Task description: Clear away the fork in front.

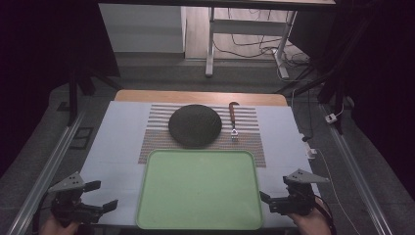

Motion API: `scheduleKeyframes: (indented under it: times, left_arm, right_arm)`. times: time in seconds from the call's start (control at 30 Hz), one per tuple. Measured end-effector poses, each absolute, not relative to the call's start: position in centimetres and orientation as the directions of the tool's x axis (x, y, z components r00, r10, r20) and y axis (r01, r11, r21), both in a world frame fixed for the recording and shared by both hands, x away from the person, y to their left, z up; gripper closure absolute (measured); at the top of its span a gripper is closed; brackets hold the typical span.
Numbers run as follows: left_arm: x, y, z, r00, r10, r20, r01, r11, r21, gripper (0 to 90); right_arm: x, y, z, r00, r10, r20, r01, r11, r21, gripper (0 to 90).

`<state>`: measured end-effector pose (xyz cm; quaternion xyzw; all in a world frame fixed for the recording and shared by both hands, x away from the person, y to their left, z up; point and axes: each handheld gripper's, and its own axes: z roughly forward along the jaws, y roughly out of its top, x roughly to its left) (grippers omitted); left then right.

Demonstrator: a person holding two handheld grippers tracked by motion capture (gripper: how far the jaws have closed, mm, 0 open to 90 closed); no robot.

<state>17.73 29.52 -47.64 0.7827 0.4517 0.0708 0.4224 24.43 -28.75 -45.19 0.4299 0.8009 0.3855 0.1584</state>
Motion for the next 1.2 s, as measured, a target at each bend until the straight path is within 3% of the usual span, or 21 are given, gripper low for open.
scheduleKeyframes:
  times: [0.17,0.67,1.2]
  left_arm:
    - [17.7,29.5,-47.6,0.582,0.768,-0.268,0.647,-0.237,0.725,0.2]
    - [17.7,29.5,-47.6,0.583,0.767,-0.269,0.648,-0.239,0.723,0.0]
    - [17.8,29.4,-47.6,0.584,0.767,-0.266,0.647,-0.242,0.723,0.0]
  right_arm:
    - [24.9,-28.3,-45.0,-0.591,0.798,0.119,0.568,0.308,0.763,0.0]
    - [26.9,-27.4,-45.1,-0.612,0.785,0.096,0.543,0.329,0.772,0.0]
    - [30.9,-26.5,-45.7,-0.562,0.82,0.109,0.58,0.297,0.758,0.0]
